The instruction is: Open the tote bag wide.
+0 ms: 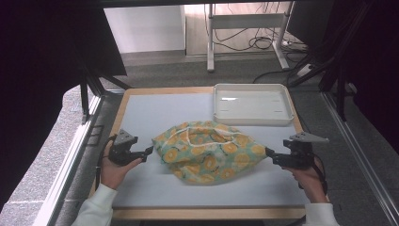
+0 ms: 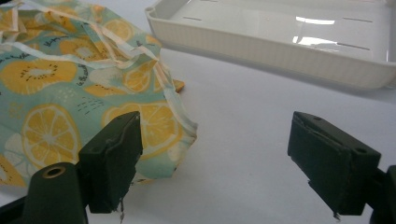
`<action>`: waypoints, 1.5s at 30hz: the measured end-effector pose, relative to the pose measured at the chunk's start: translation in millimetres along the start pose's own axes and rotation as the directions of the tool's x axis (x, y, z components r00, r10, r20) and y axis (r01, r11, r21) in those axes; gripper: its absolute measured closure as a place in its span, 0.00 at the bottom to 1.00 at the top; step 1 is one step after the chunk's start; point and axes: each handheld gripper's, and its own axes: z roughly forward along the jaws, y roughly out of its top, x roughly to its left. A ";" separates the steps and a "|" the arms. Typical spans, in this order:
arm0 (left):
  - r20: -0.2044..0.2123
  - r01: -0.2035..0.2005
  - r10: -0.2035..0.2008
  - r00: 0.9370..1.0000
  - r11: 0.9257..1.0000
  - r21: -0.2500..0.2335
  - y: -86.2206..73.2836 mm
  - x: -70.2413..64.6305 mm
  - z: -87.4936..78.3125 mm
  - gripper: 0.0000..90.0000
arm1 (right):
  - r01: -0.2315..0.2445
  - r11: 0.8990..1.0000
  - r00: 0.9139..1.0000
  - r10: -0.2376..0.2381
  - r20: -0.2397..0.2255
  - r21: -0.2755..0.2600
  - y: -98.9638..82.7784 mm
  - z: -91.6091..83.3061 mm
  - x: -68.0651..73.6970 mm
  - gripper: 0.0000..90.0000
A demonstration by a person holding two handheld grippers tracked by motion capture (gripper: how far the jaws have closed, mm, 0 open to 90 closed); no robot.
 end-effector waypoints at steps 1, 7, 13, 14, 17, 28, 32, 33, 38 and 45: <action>0.002 0.000 0.000 1.000 1.000 0.001 0.0 0.1 0.4 0.26 | -0.003 1.000 1.000 0.003 0.000 -0.002 -0.2 -0.5 -1.1 0.20; 0.031 0.045 -0.045 0.999 0.999 0.004 -5.5 6.3 -0.4 0.26 | -0.006 1.000 1.000 0.006 0.001 -0.022 0.1 0.1 -2.6 0.21; 0.063 0.075 -0.074 0.995 0.997 -0.010 -5.9 10.5 0.5 0.26 | -0.045 0.998 0.999 0.044 -0.012 -0.032 -1.7 -2.0 -1.8 0.22; 0.063 0.075 -0.074 0.995 0.997 -0.010 -5.9 10.5 0.5 0.26 | -0.044 0.999 0.999 0.043 -0.014 -0.032 -0.9 -2.1 -0.5 0.22; 0.079 0.073 -0.072 0.994 0.997 -0.008 -5.8 9.2 1.3 0.27 | -0.033 0.999 0.999 0.032 -0.018 -0.037 0.3 -4.2 4.8 0.22; 0.094 0.089 -0.088 0.992 0.996 -0.008 -4.9 10.2 -2.0 0.32 | -0.049 0.998 0.999 0.050 0.003 -0.038 -2.0 -4.5 0.0 0.22; 0.110 0.073 -0.073 0.991 0.997 0.004 -4.0 6.0 -0.8 0.34 | -0.051 0.998 0.999 0.051 0.003 -0.031 -4.2 -1.5 -1.2 0.22; 0.111 0.072 -0.072 0.991 0.997 0.006 -3.4 6.0 -0.7 0.35 | -0.049 0.998 0.999 0.049 0.001 -0.032 -4.1 -1.1 -0.8 0.22; 0.103 0.059 -0.058 0.993 0.998 -0.003 -0.2 3.8 -5.4 0.36 | -0.032 0.999 0.999 0.032 -0.014 -0.032 -3.2 -0.9 2.3 0.22; 0.138 0.080 -0.079 0.987 0.997 -0.003 6.1 2.6 -8.4 0.39 | -0.018 1.000 1.000 0.018 -0.022 -0.024 -3.3 -0.8 4.7 0.22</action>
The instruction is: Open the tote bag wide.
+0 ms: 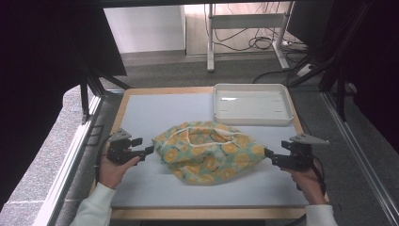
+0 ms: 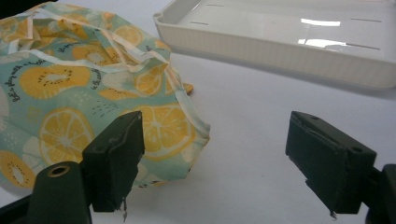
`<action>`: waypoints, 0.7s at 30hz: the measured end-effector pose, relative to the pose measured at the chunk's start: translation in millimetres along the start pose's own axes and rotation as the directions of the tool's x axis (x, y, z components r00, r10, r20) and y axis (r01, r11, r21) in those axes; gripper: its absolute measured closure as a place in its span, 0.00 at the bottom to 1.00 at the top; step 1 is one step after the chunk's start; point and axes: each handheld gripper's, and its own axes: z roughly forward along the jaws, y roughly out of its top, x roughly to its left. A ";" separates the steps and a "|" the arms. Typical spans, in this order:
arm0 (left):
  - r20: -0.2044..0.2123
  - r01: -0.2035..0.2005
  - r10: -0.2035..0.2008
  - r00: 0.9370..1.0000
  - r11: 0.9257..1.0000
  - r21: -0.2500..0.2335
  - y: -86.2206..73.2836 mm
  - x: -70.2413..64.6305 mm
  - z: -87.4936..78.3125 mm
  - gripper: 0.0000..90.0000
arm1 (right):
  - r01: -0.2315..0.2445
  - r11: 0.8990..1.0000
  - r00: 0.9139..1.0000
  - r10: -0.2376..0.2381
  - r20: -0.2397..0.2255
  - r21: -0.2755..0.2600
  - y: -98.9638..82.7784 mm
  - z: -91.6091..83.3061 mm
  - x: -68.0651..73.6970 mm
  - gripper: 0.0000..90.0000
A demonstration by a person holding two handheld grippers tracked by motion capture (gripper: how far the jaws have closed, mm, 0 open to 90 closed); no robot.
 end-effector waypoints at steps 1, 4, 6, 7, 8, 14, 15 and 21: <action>0.000 0.000 0.000 1.000 1.000 0.000 0.0 0.0 0.0 0.39 | 0.000 1.000 1.000 0.000 0.000 0.000 0.0 0.0 0.0 0.22; -0.002 -0.015 0.015 1.000 1.000 0.005 4.3 -2.1 -0.8 0.39 | -0.002 1.000 1.000 0.002 0.008 -0.008 0.9 -2.0 0.4 0.22; 0.000 -0.036 0.036 0.999 0.999 0.003 9.2 -5.2 -1.8 0.39 | -0.004 1.000 1.000 0.005 0.011 -0.011 1.1 -2.8 0.8 0.22; -0.002 -0.039 0.039 0.999 0.999 -0.008 11.2 -7.1 -1.9 0.39 | -0.004 1.000 1.000 0.004 0.013 -0.011 1.1 -3.0 1.1 0.22; 0.013 -0.034 0.035 0.999 0.999 -0.009 12.9 -7.3 -1.5 0.39 | -0.003 1.000 1.000 0.003 0.014 -0.012 1.1 -3.1 1.3 0.22; 0.006 -0.084 0.084 0.996 0.996 0.010 22.6 -14.4 6.4 0.37 | 0.001 1.000 1.000 -0.001 0.015 -0.010 1.4 -3.1 2.1 0.22; 0.013 -0.087 0.087 0.996 0.996 0.014 24.4 -14.9 8.0 0.37 | 0.001 1.000 1.000 -0.001 0.014 -0.008 1.4 -3.0 2.1 0.22; 0.011 -0.118 0.118 0.993 0.993 0.021 36.1 -15.9 18.9 0.38 | 0.006 1.000 1.000 -0.006 0.013 -0.002 0.7 -0.3 3.5 0.22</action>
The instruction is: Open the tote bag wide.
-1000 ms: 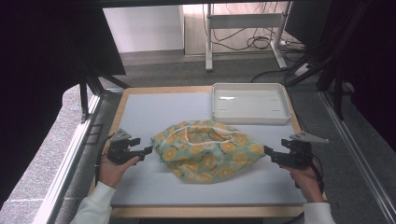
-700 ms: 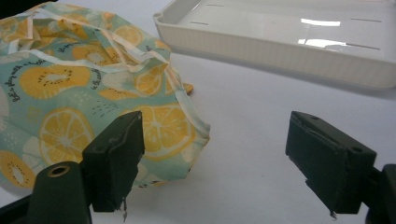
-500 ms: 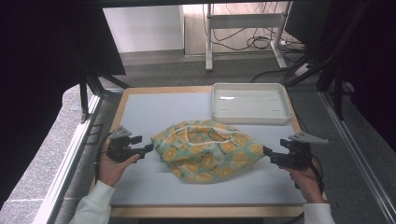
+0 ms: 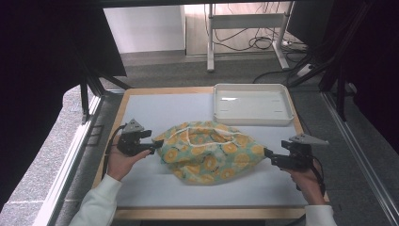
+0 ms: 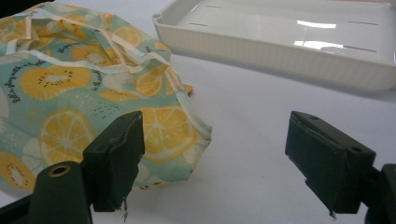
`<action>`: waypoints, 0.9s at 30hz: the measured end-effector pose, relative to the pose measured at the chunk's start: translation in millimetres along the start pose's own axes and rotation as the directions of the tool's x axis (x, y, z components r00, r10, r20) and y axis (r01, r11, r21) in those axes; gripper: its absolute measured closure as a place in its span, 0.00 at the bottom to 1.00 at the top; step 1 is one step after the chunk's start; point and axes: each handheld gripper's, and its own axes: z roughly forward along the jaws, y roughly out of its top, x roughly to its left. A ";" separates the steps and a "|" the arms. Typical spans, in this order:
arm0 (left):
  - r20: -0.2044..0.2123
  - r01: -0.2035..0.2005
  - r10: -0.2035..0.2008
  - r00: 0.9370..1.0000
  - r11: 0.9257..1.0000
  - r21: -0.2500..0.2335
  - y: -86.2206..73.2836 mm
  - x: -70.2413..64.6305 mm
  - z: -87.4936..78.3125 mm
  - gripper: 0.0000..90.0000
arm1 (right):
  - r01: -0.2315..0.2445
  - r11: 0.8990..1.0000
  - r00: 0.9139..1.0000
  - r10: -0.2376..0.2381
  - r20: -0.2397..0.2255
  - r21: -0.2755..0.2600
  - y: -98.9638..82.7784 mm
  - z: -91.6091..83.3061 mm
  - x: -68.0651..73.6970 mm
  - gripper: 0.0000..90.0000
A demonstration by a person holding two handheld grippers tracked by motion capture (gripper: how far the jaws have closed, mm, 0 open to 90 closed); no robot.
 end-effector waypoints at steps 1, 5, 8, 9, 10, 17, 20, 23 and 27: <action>-0.001 -0.004 0.004 1.000 1.000 0.007 1.3 0.7 2.0 0.38 | -0.001 1.000 1.000 0.001 -0.001 0.000 -0.1 0.2 0.0 0.22; -0.004 -0.030 0.030 1.000 0.999 0.014 10.1 -1.3 9.0 0.38 | -0.001 1.000 1.000 0.001 -0.002 -0.011 0.9 -1.3 -0.1 0.22; 0.000 -0.049 0.049 0.999 0.999 0.016 16.6 -4.6 13.3 0.38 | 0.005 1.000 1.000 -0.005 -0.002 -0.021 4.3 -1.7 0.7 0.22; 0.009 -0.061 0.060 0.998 0.998 0.015 23.5 -8.0 18.0 0.38 | 0.009 1.000 1.000 -0.009 -0.004 -0.024 5.5 -1.6 1.4 0.22; 0.009 -0.061 0.060 0.998 0.998 0.015 23.5 -8.0 18.0 0.38 | 0.009 1.000 1.000 -0.009 -0.004 -0.024 5.5 -1.6 1.4 0.22; 0.028 -0.093 0.092 0.995 0.995 0.027 40.3 -17.2 35.7 0.39 | 0.043 0.998 0.999 -0.043 -0.009 -0.041 13.2 -1.7 7.1 0.22; 0.049 -0.085 0.083 0.995 0.996 0.034 43.4 -16.6 43.1 0.39 | 0.045 0.998 0.999 -0.045 -0.006 -0.053 14.8 -5.1 8.0 0.22; 0.051 -0.095 0.092 0.995 0.993 0.064 41.7 -14.0 53.4 0.40 | 0.044 0.997 0.999 -0.044 -0.001 -0.056 15.0 -5.9 8.3 0.22; 0.106 -0.094 0.085 0.991 0.992 0.082 37.1 -10.5 61.1 0.42 | 0.049 0.997 0.999 -0.050 -0.015 -0.054 15.2 -4.5 9.1 0.22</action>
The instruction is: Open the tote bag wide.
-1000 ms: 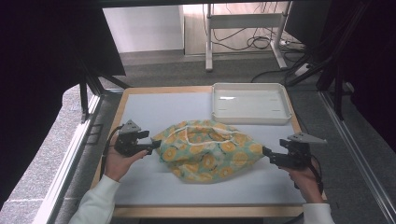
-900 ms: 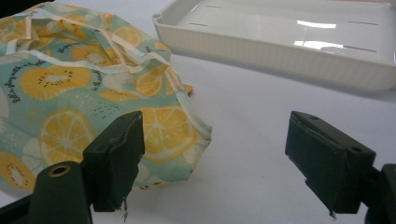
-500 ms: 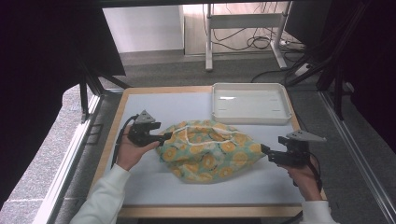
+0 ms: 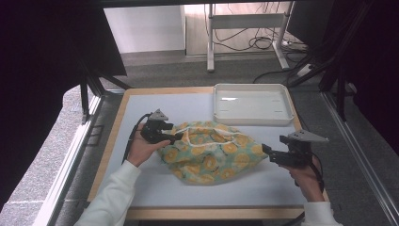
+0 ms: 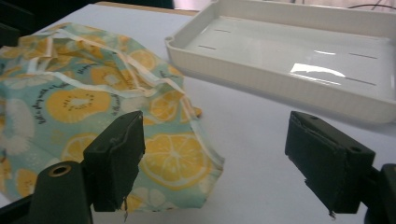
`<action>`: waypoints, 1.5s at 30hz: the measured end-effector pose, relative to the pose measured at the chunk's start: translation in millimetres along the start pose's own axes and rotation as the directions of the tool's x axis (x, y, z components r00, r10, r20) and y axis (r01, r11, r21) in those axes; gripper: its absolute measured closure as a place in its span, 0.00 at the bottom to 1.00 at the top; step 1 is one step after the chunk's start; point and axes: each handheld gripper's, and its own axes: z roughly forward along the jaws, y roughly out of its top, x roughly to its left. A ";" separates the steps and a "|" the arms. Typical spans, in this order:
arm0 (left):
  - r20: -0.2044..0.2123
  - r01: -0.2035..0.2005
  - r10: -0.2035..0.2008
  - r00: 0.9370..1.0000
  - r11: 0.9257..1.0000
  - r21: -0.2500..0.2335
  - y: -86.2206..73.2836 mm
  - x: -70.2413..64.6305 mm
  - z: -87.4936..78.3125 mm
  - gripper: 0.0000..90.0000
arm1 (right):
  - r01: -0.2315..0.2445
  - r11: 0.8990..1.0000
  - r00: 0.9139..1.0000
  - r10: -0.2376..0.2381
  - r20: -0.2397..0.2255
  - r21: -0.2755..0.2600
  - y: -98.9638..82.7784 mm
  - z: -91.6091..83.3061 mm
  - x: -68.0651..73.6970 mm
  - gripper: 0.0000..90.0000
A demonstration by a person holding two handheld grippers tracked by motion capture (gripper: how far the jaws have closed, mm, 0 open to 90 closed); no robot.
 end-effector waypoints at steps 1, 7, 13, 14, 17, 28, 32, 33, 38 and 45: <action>0.000 0.000 0.000 1.000 1.000 0.000 0.0 0.0 0.0 0.44 | 0.001 1.000 1.000 -0.001 -0.009 0.000 0.3 0.2 0.5 0.22; 0.012 0.011 -0.012 1.000 0.999 0.044 -6.6 9.0 12.2 0.56 | 0.008 1.000 1.000 -0.008 -0.009 0.004 -0.6 1.6 0.8 0.22; 0.045 0.041 -0.043 0.998 0.998 0.044 -13.7 15.7 18.5 0.88 | 0.003 1.000 1.000 -0.003 -0.014 -0.002 -0.8 0.5 0.9 0.22; 0.043 0.040 -0.041 0.998 0.999 0.031 -12.9 15.1 16.6 0.91 | 0.005 1.000 1.000 -0.005 -0.013 0.000 -0.8 0.3 0.8 0.22; 0.050 0.042 -0.042 0.998 0.999 -0.002 -10.7 13.8 10.4 0.96 | 0.004 1.000 1.000 -0.004 -0.008 0.000 -1.0 -0.2 0.1 0.22; 0.130 0.055 -0.042 0.991 0.993 -0.103 -0.8 5.9 -20.3 0.99 | 0.004 1.000 1.000 -0.004 0.010 0.001 -0.4 0.4 -0.2 0.22; 0.138 0.052 -0.037 0.990 0.993 -0.104 -1.3 3.5 -21.0 0.99 | 0.010 1.000 1.000 -0.010 -0.001 -0.006 2.8 0.8 3.1 0.22; 0.138 0.052 -0.037 0.990 0.993 -0.104 -1.3 3.5 -21.0 0.99 | 0.010 1.000 1.000 -0.010 -0.001 -0.006 2.8 0.8 3.1 0.22; 0.137 0.048 -0.036 0.990 0.995 -0.088 -3.4 1.2 -19.3 0.99 | 0.024 1.000 1.000 -0.024 -0.007 -0.002 8.5 5.4 6.1 0.24; 0.131 0.051 -0.040 0.991 0.995 -0.085 -5.3 3.3 -20.7 0.99 | 0.049 0.999 0.999 -0.050 -0.010 -0.017 26.4 12.4 8.8 0.24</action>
